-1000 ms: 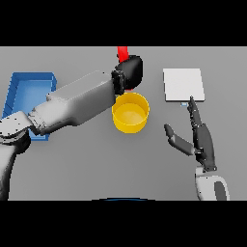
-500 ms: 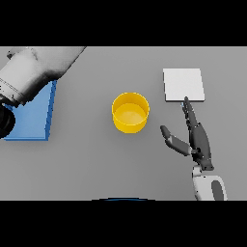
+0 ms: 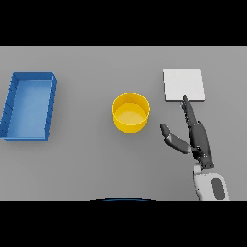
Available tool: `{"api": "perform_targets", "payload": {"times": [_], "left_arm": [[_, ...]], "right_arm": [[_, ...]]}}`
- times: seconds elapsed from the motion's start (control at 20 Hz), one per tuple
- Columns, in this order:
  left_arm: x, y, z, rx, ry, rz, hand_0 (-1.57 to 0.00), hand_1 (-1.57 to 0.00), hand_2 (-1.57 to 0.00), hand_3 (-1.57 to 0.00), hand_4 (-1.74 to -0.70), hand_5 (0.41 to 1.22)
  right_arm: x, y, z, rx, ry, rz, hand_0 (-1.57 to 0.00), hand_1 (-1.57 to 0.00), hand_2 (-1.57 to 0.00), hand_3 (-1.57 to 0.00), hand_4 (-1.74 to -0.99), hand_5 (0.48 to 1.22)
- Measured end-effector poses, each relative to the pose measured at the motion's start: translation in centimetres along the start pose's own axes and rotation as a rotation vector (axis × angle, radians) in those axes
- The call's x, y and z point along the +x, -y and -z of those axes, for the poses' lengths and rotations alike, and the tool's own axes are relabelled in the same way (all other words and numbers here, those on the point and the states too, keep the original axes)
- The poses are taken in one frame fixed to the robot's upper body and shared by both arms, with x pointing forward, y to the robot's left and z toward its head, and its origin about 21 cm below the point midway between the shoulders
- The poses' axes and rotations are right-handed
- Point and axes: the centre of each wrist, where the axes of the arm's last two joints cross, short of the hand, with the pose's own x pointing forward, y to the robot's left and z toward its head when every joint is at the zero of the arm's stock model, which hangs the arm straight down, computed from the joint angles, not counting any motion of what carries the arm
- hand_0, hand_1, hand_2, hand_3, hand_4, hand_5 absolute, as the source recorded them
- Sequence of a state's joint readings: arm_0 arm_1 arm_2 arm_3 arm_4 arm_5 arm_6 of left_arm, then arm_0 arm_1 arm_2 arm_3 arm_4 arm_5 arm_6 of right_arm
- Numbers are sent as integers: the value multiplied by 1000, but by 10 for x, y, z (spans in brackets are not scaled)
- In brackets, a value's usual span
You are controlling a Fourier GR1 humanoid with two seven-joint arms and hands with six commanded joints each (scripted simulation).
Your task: Pick up the red beaker and tilt it to pour out 1 green nut into yellow bowl. Pick up the yellow bowl and place it on the metallic measuring scale.
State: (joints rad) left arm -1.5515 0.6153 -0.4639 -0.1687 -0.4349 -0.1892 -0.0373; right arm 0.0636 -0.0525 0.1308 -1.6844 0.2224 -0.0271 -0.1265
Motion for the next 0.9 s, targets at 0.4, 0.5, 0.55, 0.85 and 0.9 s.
{"api": "perform_targets", "payload": {"times": [0.4,0.5,0.55,0.85,0.9], "left_arm": [[-91,94,-16,74,-412,-417,-1571,-1571,-1571,-1568,-1741,1221],[-106,120,-26,66,-447,-487,-1571,-1571,-1571,-1569,-1741,1221],[-111,134,-31,69,-448,-506,-1571,-1571,-1571,-1570,-1741,1221],[-121,192,-75,63,-506,-616,-1571,-1571,-1571,-1571,-1741,1098],[-122,200,-83,57,-521,-630,-1571,-1571,-1571,-1571,-1741,1050]], "right_arm": [[1,6,-2,23,0,-2,1,1,1,1,-1129,659],[-3,1,0,32,-10,8,1,1,1,1,-1131,669],[-2,2,0,34,5,13,1,1,1,1,-1141,673],[-2,4,1,36,7,-16,1,1,1,1,-1171,677],[-3,5,-3,38,16,-13,1,1,1,1,-1167,675]]}}
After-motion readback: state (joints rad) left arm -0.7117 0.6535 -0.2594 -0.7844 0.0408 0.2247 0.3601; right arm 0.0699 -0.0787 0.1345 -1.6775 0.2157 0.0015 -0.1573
